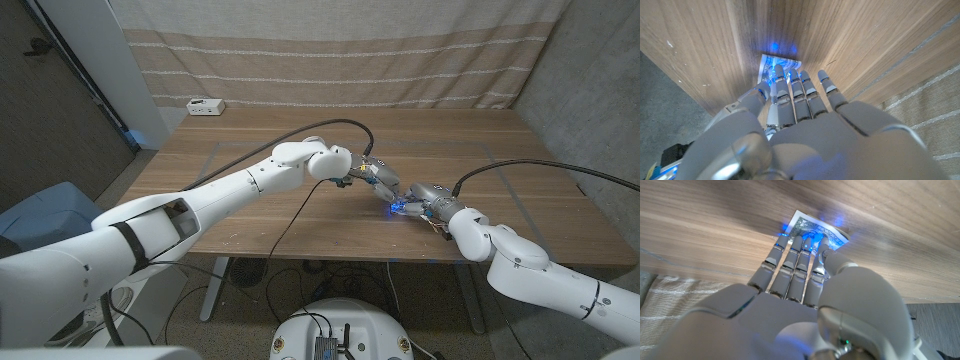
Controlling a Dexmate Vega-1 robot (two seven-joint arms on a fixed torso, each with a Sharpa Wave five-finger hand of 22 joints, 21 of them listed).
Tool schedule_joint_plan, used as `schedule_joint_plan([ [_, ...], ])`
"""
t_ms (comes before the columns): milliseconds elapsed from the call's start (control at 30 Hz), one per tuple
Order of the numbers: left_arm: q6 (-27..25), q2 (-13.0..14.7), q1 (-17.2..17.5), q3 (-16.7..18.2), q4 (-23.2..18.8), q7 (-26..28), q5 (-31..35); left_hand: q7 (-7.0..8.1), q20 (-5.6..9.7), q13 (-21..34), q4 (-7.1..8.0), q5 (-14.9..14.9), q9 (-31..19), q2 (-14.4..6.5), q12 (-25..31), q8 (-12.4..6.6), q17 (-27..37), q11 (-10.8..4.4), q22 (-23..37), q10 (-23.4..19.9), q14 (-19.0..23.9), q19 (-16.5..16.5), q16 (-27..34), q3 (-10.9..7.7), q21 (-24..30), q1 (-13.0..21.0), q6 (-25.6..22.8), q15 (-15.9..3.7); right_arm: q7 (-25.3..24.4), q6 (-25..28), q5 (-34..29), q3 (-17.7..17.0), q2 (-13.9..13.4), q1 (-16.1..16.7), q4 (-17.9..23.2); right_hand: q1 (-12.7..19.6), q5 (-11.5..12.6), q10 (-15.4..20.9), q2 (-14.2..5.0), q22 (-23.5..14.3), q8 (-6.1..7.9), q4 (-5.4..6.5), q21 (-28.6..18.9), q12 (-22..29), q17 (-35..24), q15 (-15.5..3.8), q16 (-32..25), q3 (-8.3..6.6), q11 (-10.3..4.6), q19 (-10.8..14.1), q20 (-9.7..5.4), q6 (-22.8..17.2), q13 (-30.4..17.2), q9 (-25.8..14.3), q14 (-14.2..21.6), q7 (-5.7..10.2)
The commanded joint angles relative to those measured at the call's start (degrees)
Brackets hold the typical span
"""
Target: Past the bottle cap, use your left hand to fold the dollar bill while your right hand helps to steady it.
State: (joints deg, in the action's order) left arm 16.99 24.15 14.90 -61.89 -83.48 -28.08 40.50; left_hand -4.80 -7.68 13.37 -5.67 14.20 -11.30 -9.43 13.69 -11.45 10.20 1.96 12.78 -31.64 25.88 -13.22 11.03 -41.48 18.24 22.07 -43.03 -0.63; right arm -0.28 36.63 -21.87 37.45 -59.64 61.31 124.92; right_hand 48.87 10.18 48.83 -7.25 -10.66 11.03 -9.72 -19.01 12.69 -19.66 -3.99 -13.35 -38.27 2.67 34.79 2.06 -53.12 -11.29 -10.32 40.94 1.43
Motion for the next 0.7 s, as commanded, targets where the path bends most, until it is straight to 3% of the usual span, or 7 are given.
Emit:
schedule_joint_plan([
  [33, 0.74, -1.25, -1.4, -0.64, 2.91, 0.48, -0.12, -0.09, -0.07, 0.19, -0.01, 0.06, -0.12, -0.01, 0.64, -0.35, 0.13, 0.01, -0.02, -1.05, 0.77, -0.73, 0.37, -0.59, 0.5, -0.58, -0.88, -0.26, 0.22, -0.24, 0.13, 0.28, 0.46, -0.59, -0.45, -0.35, -0.1, 0.49, 0.14, -0.14, -0.18, -0.1, -0.44, -0.16, -0.16, -2.02, -0.07, -0.53, -0.13, 0.14, -0.39, -0.44, -0.13, -0.02, 0.68, 0.04],
  [300, 0.99, -2.42, -2.34, -1.88, 4.91, -0.63, -0.43, -0.46, 0.19, 0.28, 0.14, 0.02, -0.17, 0.04, 0.97, -0.45, 0.15, 0.11, -0.05, -1.97, 1.58, -0.93, 0.55, -0.71, 0.66, -1.0, -1.39, -0.3, 0.19, -0.69, 0.53, 0.22, 0.63, -0.75, -0.95, -0.4, -0.11, 0.38, 0.17, -0.14, -0.22, -0.08, -0.44, -0.25, -0.22, -2.04, -0.09, -0.56, -0.08, 0.1, -0.35, -0.4, -0.13, -0.02, 0.67, 0.06],
  [500, 1.14, -3.08, -2.79, -2.58, 6.14, -1.03, -0.78, -0.73, 0.57, 0.22, -0.32, -0.01, -0.23, 0.17, 0.72, -0.39, -0.12, 0.04, -0.08, -1.69, -0.58, -0.55, -0.52, -1.01, 0.61, -1.02, -1.54, 0.13, 0.15, -0.97, 0.77, 0.19, 0.66, -0.79, -1.21, -0.43, -0.12, 0.42, 0.17, -0.14, -0.23, -0.07, -0.46, -0.27, -0.3, -1.93, -0.15, -0.54, 0.04, 0.14, -0.35, -0.4, -0.13, -0.02, 0.66, 0.04],
  [700, 0.89, -3.39, -3.01, -3.01, 6.67, -1.6, -1.2, -1.03, 0.51, 0.14, -0.46, -0.12, -0.29, 0.29, 0.41, -0.22, -0.28, -0.07, -0.1, -1.22, -1.78, -0.25, -0.92, -1.05, 0.56, -1.25, -1.36, 1.72, 0.12, -0.86, 0.8, 0.2, 0.63, -0.78, -1.18, -0.47, -0.13, 0.52, 0.19, -0.14, -0.23, -0.05, -0.47, -0.26, -0.33, -2.03, -0.17, -0.55, 0.25, 0.13, -0.39, -0.44, -0.13, -0.03, 0.71, 0.05],
])
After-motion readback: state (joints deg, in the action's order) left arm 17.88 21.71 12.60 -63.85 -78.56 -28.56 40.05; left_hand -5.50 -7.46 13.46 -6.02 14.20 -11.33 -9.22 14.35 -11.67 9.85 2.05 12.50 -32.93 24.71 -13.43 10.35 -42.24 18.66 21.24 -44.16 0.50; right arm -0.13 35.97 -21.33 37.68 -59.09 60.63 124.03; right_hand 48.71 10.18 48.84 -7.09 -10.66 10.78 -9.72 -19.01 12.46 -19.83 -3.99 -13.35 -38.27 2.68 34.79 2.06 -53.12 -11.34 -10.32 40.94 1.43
